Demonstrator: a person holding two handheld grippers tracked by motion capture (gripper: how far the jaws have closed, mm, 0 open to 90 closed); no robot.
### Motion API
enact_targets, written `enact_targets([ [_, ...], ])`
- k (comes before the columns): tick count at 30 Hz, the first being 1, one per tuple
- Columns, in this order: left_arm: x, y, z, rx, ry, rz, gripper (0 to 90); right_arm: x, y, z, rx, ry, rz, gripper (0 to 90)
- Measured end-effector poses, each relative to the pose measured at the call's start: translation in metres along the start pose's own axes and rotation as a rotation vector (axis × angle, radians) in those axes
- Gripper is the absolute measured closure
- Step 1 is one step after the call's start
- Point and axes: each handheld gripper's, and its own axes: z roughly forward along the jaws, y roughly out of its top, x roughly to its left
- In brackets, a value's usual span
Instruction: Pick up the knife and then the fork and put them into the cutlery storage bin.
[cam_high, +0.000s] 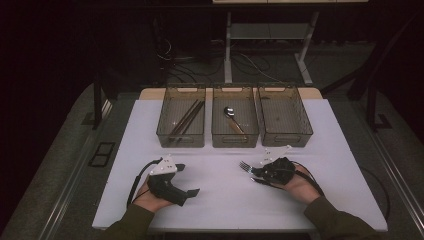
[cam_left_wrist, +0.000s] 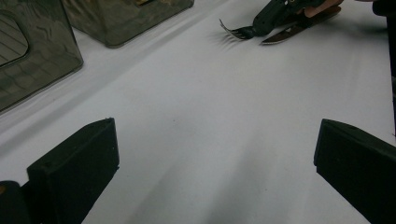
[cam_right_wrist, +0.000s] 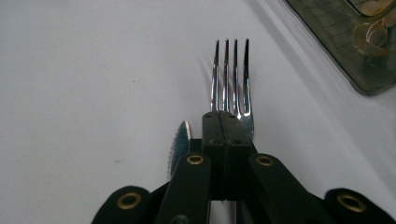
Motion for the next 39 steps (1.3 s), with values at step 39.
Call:
enact_targets([
  [39,0.0,0.0,0.001,0.0,-0.006,-0.003,0.0,-0.028,0.017,-0.017,0.526,0.065,-0.035,72.5],
])
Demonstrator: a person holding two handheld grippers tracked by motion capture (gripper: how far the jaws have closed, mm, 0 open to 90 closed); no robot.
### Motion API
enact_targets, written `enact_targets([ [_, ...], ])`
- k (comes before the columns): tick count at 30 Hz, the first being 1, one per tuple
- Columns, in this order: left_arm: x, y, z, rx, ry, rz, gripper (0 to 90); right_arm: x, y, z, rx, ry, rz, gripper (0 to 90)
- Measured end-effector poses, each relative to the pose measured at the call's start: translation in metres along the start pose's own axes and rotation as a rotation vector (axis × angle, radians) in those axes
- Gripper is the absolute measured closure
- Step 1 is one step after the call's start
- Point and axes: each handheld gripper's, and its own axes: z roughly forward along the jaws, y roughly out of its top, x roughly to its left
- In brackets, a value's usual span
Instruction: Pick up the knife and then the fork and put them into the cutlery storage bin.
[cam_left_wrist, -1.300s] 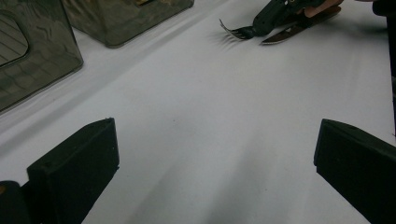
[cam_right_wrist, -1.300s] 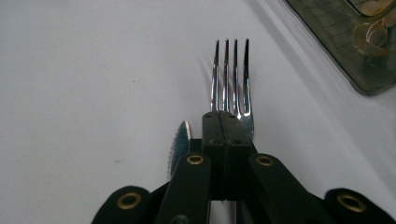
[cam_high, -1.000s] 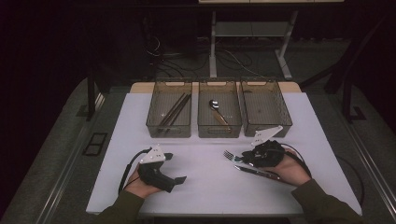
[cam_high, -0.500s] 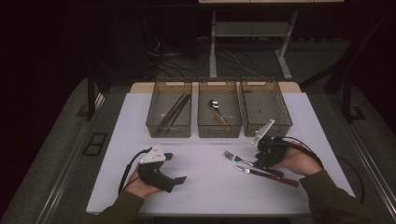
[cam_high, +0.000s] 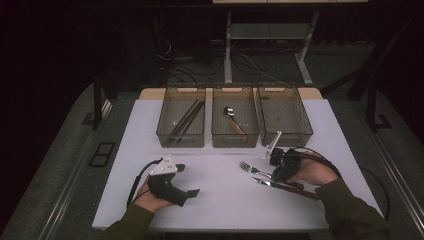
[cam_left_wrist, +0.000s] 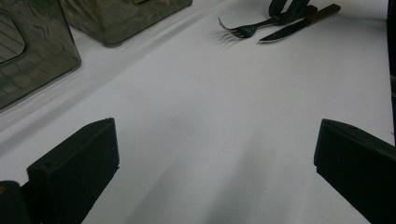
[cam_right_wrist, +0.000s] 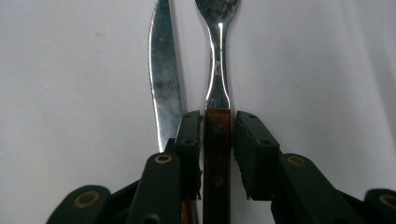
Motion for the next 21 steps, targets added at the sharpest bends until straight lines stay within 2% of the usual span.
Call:
enact_targets([
  [14,-0.0002,0.0,-0.0002,0.002,0.001,0.002,0.0,0.0026,0.0006,0.0012,0.011,-0.021,-0.029,77.3],
  [16,0.0001,0.0,-0.0003,0.001,0.001,0.002,0.0,0.0012,-0.0015,0.0005,-0.005,-0.01,-0.026,77.2],
  [19,-0.0001,0.0001,-0.0002,0.002,0.001,0.003,0.0,-0.0007,-0.0042,-0.0017,-0.029,-0.021,-0.014,77.2],
  [21,-0.0002,0.0001,-0.0001,0.003,0.001,0.003,0.0,-0.0004,-0.0055,-0.0037,-0.053,-0.004,0.007,77.2],
])
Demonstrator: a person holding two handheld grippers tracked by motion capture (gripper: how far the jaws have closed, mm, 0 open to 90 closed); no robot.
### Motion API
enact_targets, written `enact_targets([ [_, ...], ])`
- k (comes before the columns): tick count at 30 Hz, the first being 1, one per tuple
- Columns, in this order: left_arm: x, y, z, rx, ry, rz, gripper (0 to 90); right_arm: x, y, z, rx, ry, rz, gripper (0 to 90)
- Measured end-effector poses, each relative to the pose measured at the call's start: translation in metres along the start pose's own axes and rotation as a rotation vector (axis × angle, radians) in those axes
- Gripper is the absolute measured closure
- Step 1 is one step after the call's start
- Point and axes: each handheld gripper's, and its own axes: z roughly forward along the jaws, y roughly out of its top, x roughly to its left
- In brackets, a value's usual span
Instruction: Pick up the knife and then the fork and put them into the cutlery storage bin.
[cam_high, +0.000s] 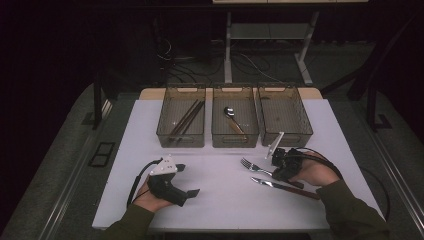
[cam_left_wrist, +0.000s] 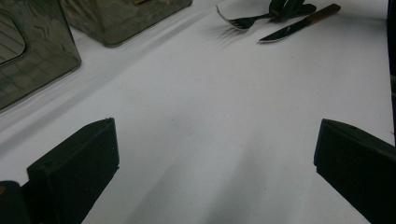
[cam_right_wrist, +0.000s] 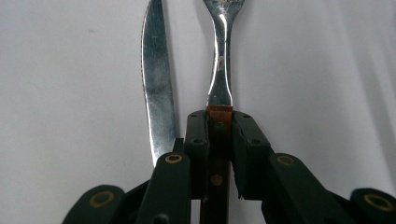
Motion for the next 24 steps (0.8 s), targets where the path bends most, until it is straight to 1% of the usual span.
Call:
enact_targets([
  [3,0.0,0.0,0.0,-0.001,0.0,0.001,0.0,-0.002,-0.002,-0.003,-0.031,-0.004,0.013,77.2],
  [4,0.0,0.0,0.0,-0.001,0.0,0.002,0.0,-0.004,-0.004,-0.004,-0.036,-0.017,0.001,77.2],
  [6,0.0,0.0,0.0,0.0,-0.002,0.004,0.0,-0.005,-0.006,-0.006,-0.053,-0.027,0.016,77.2],
  [7,0.0,0.0,0.0,0.001,-0.003,0.006,0.0,-0.006,-0.007,-0.006,-0.07,-0.021,0.029,77.2],
  [8,0.0,0.0,0.0,0.002,-0.003,0.006,0.0,-0.008,-0.009,-0.008,-0.077,-0.032,0.026,77.2],
  [11,0.0,0.0,0.0,0.002,-0.003,0.007,0.0,-0.011,-0.013,-0.011,-0.112,-0.024,0.046,77.2],
  [14,0.0,0.0,0.0,0.002,-0.002,0.008,0.0,-0.013,-0.017,-0.015,-0.148,-0.032,0.074,77.2],
  [17,0.0,0.0,0.0,0.003,-0.002,0.008,0.0,-0.015,-0.021,-0.018,-0.186,-0.039,0.09,77.2],
  [18,0.0,0.0,0.0,0.002,-0.002,0.008,0.0,-0.015,-0.022,-0.019,-0.202,-0.03,0.106,77.2],
  [19,0.0,0.0,0.0,0.002,-0.003,0.008,0.0,-0.017,-0.023,-0.021,-0.215,-0.048,0.102,77.2],
  [20,0.0,0.0,0.0,0.002,-0.003,0.008,0.0,-0.017,-0.024,-0.021,-0.224,-0.051,0.107,77.2],
  [22,0.0,0.0,0.0,0.002,-0.003,0.008,0.0,-0.018,-0.026,-0.023,-0.251,-0.044,0.128,77.2],
  [24,0.0,0.0,0.0,0.002,-0.004,0.008,0.0,-0.02,-0.029,-0.025,-0.277,-0.05,0.141,77.2],
])
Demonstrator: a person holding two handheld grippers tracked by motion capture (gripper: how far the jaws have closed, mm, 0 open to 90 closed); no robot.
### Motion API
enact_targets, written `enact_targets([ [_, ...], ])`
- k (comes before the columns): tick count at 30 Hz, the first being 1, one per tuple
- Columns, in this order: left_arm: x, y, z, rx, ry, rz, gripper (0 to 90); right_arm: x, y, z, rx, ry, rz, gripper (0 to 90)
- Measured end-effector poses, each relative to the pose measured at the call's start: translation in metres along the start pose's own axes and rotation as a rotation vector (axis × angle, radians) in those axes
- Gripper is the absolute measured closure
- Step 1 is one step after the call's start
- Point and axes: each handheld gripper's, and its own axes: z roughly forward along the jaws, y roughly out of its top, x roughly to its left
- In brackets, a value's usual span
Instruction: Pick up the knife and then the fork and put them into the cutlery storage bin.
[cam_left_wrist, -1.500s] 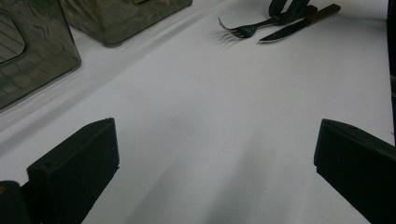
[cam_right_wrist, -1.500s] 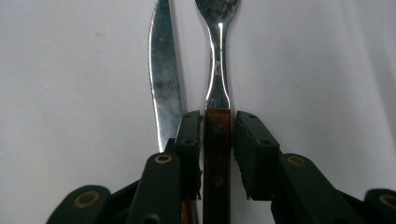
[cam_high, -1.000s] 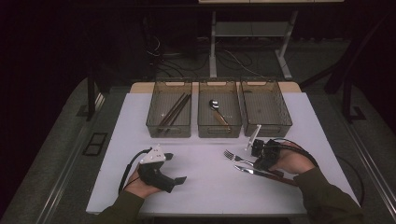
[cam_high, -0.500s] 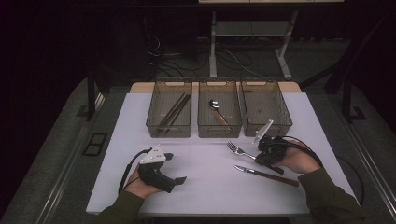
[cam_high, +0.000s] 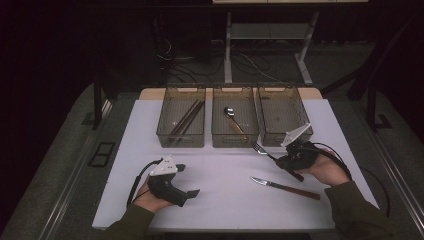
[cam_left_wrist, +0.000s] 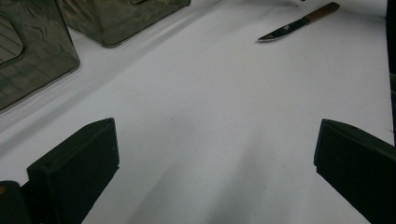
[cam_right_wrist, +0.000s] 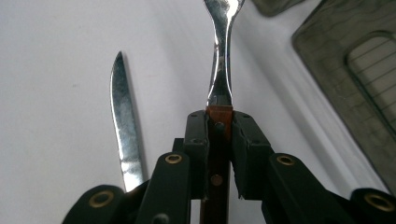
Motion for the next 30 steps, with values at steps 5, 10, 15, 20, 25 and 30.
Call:
enact_targets([
  [5,0.0,0.0,0.0,-0.002,0.001,0.002,0.0,-0.004,-0.004,-0.005,-0.07,-0.005,0.037,77.2],
  [10,0.0,0.0,0.0,-0.003,0.0,0.002,0.0,-0.009,-0.009,-0.011,-0.141,-0.014,0.066,77.2],
  [15,0.0,0.0,0.0,-0.003,-0.001,0.003,0.0,-0.015,-0.012,-0.018,-0.222,-0.028,0.093,77.2],
  [20,0.0,0.0,0.0,-0.003,-0.001,0.004,0.0,-0.02,-0.016,-0.028,-0.301,-0.048,0.126,77.2],
  [25,0.0,0.0,0.0,0.0,-0.001,0.002,0.0,-0.026,-0.02,-0.037,-0.382,-0.079,0.156,77.1],
  [30,0.0,0.0,0.0,0.001,-0.001,0.001,0.0,-0.032,-0.023,-0.045,-0.45,-0.093,0.194,77.2],
])
